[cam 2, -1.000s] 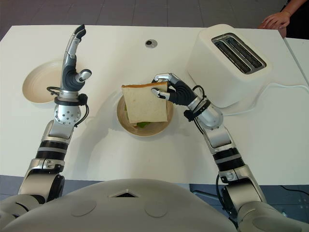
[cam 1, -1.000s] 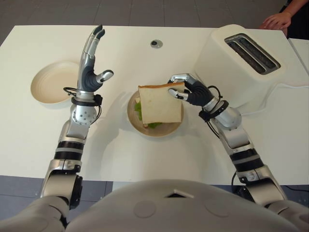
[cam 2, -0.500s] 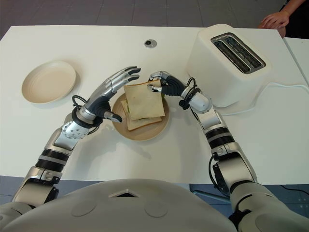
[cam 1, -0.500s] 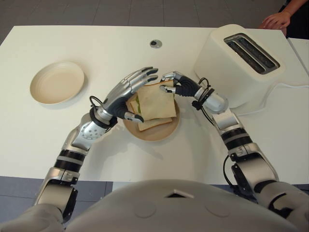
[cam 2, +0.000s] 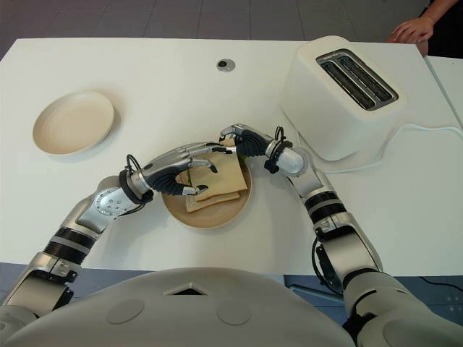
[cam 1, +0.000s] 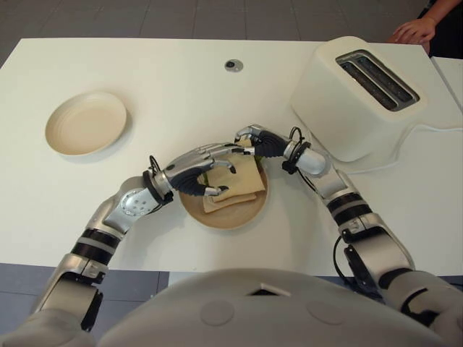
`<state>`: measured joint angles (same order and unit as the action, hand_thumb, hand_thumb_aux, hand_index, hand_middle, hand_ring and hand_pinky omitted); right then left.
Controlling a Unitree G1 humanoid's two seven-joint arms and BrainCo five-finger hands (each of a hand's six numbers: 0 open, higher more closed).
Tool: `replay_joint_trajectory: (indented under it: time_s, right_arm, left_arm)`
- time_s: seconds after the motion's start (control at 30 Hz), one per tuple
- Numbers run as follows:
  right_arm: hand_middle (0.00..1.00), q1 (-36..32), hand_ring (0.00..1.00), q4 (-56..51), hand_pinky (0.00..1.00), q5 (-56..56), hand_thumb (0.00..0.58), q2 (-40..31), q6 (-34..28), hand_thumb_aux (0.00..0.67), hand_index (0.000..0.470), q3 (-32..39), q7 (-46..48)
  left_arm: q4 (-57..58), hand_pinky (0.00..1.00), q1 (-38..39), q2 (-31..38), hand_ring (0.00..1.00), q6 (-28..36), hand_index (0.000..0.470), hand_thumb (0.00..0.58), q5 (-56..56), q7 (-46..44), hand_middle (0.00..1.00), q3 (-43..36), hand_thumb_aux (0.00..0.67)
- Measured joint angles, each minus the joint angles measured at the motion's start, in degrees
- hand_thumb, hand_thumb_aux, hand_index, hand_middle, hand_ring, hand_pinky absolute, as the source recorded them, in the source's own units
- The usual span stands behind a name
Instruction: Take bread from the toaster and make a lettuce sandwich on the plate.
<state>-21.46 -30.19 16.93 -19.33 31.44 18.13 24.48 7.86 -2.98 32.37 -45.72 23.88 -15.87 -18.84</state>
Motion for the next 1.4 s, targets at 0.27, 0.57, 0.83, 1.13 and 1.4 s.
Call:
replay_joint_trajectory:
  time_s: [0.27,0.57,0.83,1.13,1.4]
  right_arm:
    - [0.0,-2.1,0.0,-1.2,0.0,3.6,0.484,0.3,2.7,0.397,0.278,0.5,-4.1]
    - [0.0,-1.6,0.0,10.1,0.0,0.9,0.0,-2.6,5.7,0.0,0.0,-11.8,-17.1]
    - [0.21,17.0,0.21,33.6,0.21,-10.4,0.0,-9.4,3.5,0.0,0.0,-16.0,-8.3]
    - [1.0,29.4,1.0,41.2,1.0,-18.1,0.58,-17.5,7.0,0.67,0.47,-4.3,11.0]
    - [1.0,31.5,1.0,35.7,1.0,-14.0,0.58,-22.7,10.4,0.67,0.47,6.1,22.9]
  left_arm:
    - [-5.1,0.0,4.5,3.3,0.0,1.8,0.271,0.476,-5.0,-5.0,0.0,0.8,0.386]
    - [2.9,0.0,-0.4,3.2,0.0,0.6,0.339,0.535,-2.6,-4.0,0.0,-1.2,0.483]
    - [7.2,0.0,-7.6,-5.4,0.0,-5.0,0.0,0.0,-6.5,4.9,0.0,1.4,0.0]
    - [-15.1,1.0,5.8,7.7,1.0,0.6,0.47,0.58,-42.5,-17.8,1.0,-7.5,0.67]
    - [-12.9,1.0,14.1,11.4,1.0,11.1,0.47,0.58,-43.1,-32.2,1.0,-11.5,0.67]
